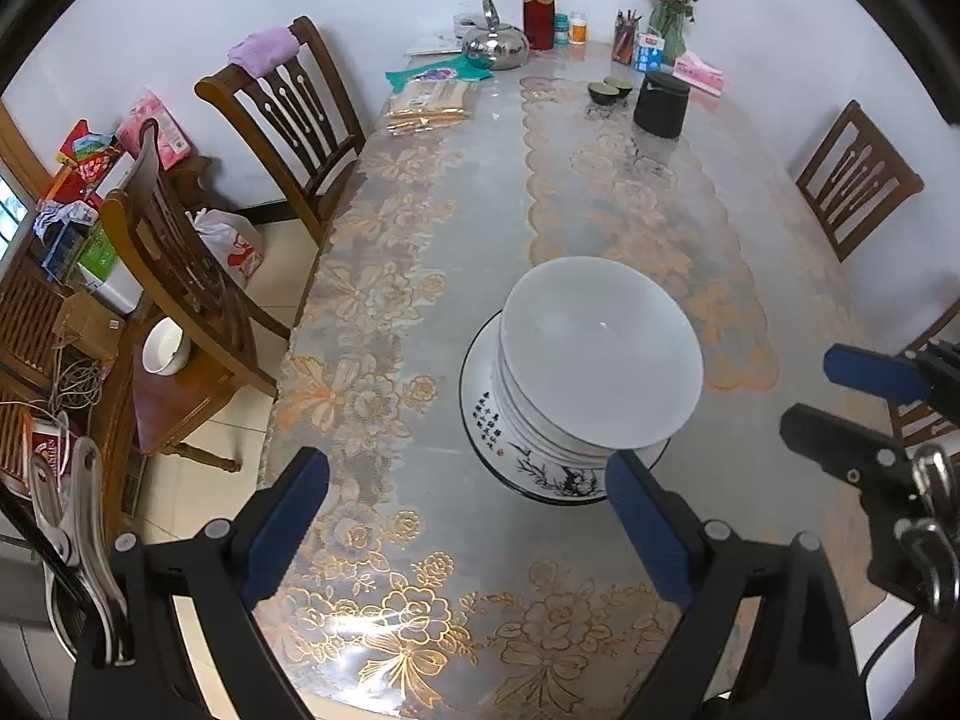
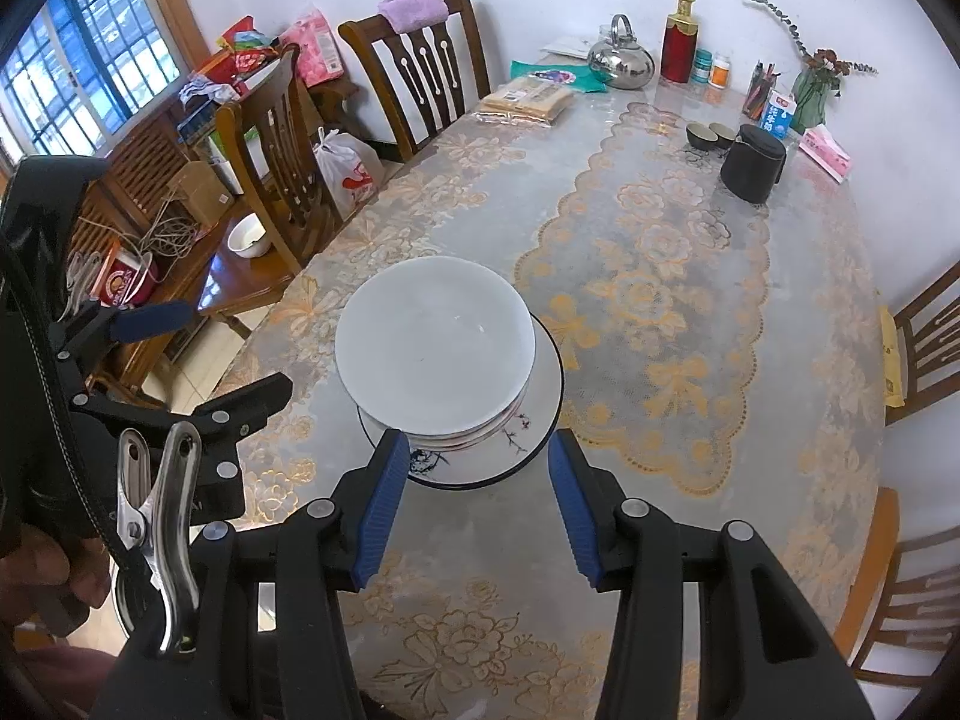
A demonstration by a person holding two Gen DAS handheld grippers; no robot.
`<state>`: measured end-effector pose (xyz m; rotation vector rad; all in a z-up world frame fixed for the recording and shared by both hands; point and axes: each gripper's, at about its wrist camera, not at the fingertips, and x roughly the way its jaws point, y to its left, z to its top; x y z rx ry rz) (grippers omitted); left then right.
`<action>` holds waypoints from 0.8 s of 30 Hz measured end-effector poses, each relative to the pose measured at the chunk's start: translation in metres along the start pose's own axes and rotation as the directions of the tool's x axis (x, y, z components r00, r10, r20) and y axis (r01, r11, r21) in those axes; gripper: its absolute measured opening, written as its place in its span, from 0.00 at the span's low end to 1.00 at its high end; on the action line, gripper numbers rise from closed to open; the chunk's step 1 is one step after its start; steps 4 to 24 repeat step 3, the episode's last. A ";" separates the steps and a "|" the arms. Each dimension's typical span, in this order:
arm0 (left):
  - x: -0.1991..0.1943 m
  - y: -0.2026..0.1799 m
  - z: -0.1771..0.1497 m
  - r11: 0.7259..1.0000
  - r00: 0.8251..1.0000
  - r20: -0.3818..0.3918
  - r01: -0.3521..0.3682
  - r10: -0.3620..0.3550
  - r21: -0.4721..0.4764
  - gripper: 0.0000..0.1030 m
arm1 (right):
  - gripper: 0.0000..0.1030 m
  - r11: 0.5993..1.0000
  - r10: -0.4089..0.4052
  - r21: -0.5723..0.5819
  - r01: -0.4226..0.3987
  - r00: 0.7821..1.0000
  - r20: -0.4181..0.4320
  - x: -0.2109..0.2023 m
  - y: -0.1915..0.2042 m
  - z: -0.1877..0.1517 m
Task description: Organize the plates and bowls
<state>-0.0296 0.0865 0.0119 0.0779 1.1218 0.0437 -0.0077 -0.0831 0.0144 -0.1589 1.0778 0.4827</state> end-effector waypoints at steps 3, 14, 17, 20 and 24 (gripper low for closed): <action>0.001 0.000 -0.001 1.000 1.000 -0.005 0.010 -0.010 0.004 0.93 | 0.48 1.000 -0.001 0.000 0.001 1.000 -0.001 0.000 0.000 0.000; 0.001 0.000 -0.001 1.000 1.000 -0.005 0.010 -0.010 0.004 0.93 | 0.48 1.000 -0.001 0.000 0.001 1.000 -0.001 0.000 0.000 0.000; 0.001 0.000 -0.001 1.000 1.000 -0.005 0.010 -0.010 0.004 0.93 | 0.48 1.000 -0.001 0.000 0.001 1.000 -0.001 0.000 0.000 0.000; 0.001 0.000 -0.001 1.000 1.000 -0.005 0.010 -0.010 0.004 0.93 | 0.48 1.000 -0.001 0.000 0.001 1.000 -0.001 0.000 0.000 0.000; 0.001 0.000 -0.001 1.000 1.000 -0.005 0.010 -0.010 0.004 0.93 | 0.48 1.000 -0.001 0.000 0.001 1.000 -0.001 0.000 0.000 0.000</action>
